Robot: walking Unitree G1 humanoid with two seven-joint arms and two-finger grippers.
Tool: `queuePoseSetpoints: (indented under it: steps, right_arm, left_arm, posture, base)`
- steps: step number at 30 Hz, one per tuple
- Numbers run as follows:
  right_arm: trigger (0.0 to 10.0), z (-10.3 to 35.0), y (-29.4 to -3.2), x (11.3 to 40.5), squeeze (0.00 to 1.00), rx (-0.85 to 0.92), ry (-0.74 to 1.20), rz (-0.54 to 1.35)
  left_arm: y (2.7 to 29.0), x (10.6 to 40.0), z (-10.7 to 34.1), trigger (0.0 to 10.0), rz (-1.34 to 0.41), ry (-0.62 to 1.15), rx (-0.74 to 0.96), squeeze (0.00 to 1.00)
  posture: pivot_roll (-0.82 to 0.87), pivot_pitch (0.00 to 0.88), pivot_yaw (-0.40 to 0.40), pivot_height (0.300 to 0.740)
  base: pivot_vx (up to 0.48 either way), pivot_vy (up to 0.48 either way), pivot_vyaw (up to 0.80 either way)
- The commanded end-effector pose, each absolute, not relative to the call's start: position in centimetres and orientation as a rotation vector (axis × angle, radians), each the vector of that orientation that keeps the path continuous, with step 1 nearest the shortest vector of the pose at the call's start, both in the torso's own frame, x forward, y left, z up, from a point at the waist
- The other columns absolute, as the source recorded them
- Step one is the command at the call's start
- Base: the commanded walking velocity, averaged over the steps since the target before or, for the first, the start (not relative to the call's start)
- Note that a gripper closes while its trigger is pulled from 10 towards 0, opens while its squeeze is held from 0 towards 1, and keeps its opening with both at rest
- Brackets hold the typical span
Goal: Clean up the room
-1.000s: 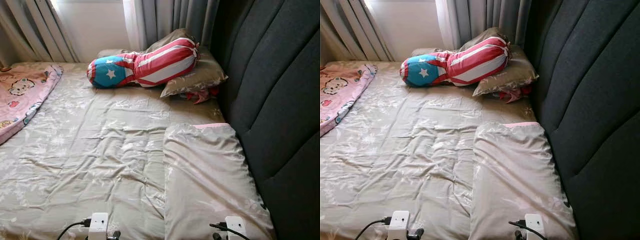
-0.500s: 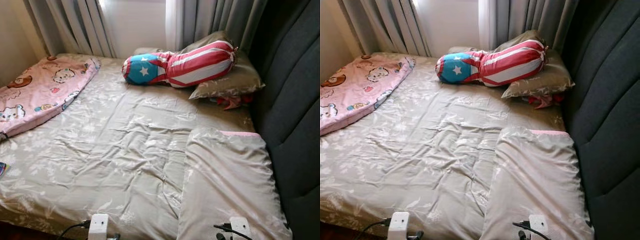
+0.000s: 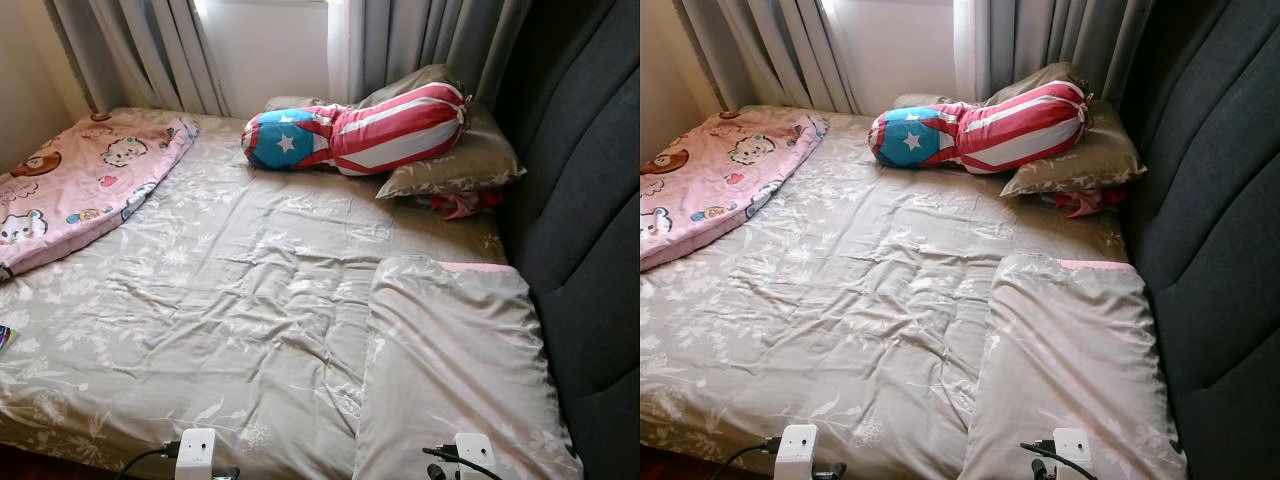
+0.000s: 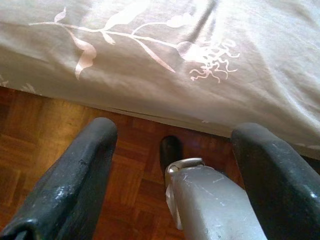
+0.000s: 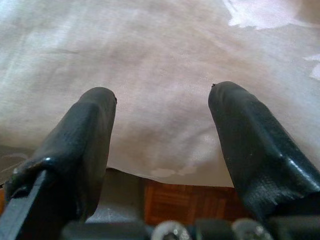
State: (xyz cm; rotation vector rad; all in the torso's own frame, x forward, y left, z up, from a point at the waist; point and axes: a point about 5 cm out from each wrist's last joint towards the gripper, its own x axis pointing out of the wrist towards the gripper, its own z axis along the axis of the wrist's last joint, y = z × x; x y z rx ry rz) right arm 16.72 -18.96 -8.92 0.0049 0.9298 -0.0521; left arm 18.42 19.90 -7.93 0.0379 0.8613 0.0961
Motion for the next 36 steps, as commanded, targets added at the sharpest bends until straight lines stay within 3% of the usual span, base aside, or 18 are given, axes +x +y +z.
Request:
queuePoseSetpoints:
  steps: [1,36]
  right_arm:
    - [10.0,-9.04,-18.88,16.55,0.00,0.015,0.946,-0.056]
    - [10.0,-9.15,-18.79,16.34,0.00,0.012,0.957,-0.039]
  left_arm:
    - [20.40,17.81,-8.20,10.0,0.118,0.892,0.039,0.00]
    - [20.50,17.37,-8.42,10.0,0.126,0.911,0.038,0.00]
  posture:
    - [0.01,0.000,-0.035,0.740]
    - [0.02,0.000,-0.033,0.740]
  base:
    - [0.000,0.345,0.00]
    - [0.000,0.465,0.00]
